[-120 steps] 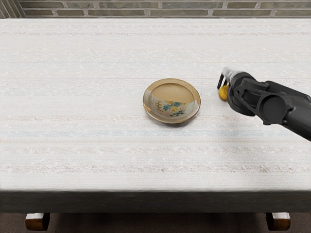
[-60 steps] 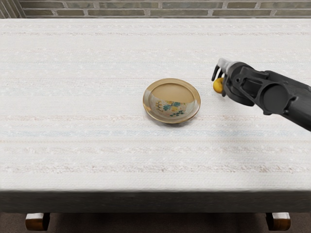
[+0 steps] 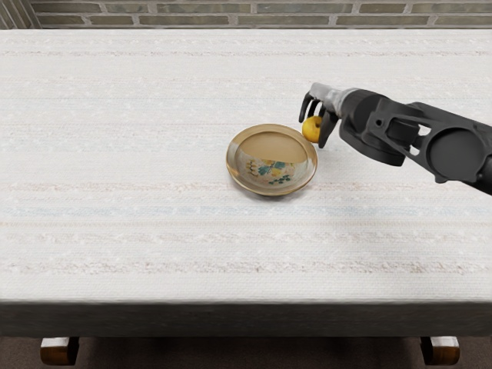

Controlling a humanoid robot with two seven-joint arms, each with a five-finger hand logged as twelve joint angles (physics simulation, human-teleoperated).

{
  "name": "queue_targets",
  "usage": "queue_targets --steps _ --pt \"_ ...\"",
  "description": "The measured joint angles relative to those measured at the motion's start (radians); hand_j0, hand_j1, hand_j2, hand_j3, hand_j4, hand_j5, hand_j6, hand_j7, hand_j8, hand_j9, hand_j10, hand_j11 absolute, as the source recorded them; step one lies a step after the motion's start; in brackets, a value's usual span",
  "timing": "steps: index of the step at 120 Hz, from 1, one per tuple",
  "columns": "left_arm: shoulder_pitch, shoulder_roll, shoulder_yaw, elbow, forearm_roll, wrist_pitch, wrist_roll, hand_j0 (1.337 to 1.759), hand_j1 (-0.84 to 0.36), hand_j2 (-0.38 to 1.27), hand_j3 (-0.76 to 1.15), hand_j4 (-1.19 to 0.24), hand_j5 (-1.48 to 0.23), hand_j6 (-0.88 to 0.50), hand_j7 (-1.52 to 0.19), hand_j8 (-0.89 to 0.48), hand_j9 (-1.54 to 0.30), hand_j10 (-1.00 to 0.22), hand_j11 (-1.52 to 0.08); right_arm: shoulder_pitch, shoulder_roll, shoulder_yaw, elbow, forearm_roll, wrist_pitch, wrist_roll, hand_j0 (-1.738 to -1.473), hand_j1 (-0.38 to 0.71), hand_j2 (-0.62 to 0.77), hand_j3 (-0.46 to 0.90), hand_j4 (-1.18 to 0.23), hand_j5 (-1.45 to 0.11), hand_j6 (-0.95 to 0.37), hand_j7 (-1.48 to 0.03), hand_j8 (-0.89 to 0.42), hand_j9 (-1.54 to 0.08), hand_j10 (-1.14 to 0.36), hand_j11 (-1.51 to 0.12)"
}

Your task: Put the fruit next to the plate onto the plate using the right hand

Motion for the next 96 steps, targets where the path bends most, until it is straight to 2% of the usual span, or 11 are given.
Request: queue_targets --steps 31,96 --pt "-0.001 0.0 0.0 0.0 0.0 0.0 0.0 1.658 0.33 0.0 0.0 -0.02 -0.03 -0.02 -0.03 -0.02 -0.03 -0.02 -0.03 -0.012 0.019 0.005 0.027 -0.001 -0.002 0.0 -1.658 0.27 0.38 0.0 -0.68 -0.94 -0.48 -0.91 -0.47 -0.96 -0.67 -0.97" --pt "-0.001 0.0 0.0 0.0 0.0 0.0 0.0 1.658 0.33 0.0 0.0 -0.02 -0.03 -0.02 -0.03 -0.02 -0.03 -0.02 -0.03 -0.054 0.074 0.002 0.011 -0.001 -0.014 0.0 -1.658 0.27 0.38 0.0 -0.71 -0.99 -0.47 -0.95 -0.46 -1.01 -0.7 -1.01"
